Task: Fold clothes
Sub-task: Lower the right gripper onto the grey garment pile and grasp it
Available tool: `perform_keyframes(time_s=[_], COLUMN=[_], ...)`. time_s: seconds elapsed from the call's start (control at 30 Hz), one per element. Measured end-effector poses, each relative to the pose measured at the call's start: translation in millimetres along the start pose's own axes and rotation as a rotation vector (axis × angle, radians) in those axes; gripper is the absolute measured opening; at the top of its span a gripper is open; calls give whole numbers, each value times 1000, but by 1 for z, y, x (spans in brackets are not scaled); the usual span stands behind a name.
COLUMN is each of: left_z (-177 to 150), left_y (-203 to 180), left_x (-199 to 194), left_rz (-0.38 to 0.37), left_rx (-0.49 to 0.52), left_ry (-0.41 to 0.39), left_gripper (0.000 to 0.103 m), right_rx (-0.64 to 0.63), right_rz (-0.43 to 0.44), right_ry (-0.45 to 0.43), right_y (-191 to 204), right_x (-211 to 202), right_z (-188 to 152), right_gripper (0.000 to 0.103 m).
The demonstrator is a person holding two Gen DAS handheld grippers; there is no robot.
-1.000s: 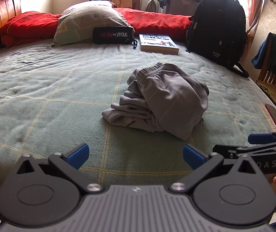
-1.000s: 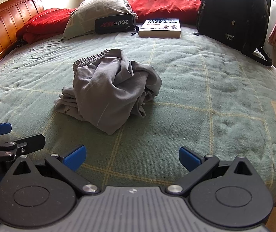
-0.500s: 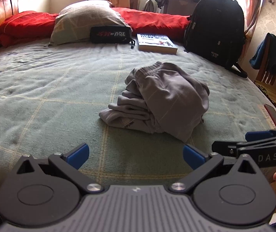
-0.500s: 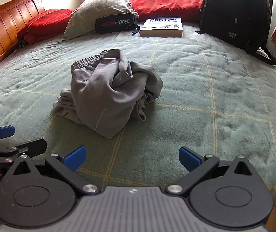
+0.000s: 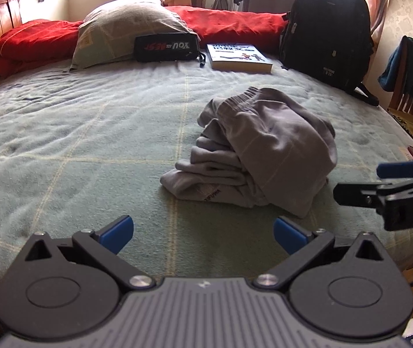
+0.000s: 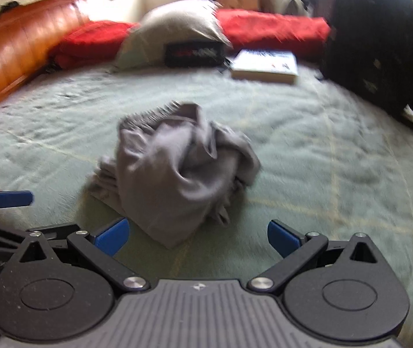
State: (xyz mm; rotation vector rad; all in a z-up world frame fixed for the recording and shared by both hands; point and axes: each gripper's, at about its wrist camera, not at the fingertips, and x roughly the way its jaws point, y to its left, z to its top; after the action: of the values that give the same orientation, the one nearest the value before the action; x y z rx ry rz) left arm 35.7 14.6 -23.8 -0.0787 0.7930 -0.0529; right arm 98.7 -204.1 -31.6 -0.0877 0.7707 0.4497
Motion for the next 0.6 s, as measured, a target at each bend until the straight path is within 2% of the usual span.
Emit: perform_keyframes(time_s=[0.07,0.13,0.37,0.53,0.6], left_z=[-2,-4,-4,-3,-4], left_y=[6,11,21,20,26], left_x=[3,6,14,13,13], left_rz=[-20,-33,-32,5,-1], left_rx=[-3,2,41,137,150], left_ry=[-5,-3,17,-5,-24], left_gripper=[102,102,102,102,102], right_rx=[-50,-87,-104,-183,-205], right_rz=[27,23,46,-7,-18], right_ry=[-18,5,26,13,13], right_y=[4,9,19,41,48], right_x=[3,10,22,31,36], right_z=[1,2,14,28,35], right_gripper=[103,103,103,103,103])
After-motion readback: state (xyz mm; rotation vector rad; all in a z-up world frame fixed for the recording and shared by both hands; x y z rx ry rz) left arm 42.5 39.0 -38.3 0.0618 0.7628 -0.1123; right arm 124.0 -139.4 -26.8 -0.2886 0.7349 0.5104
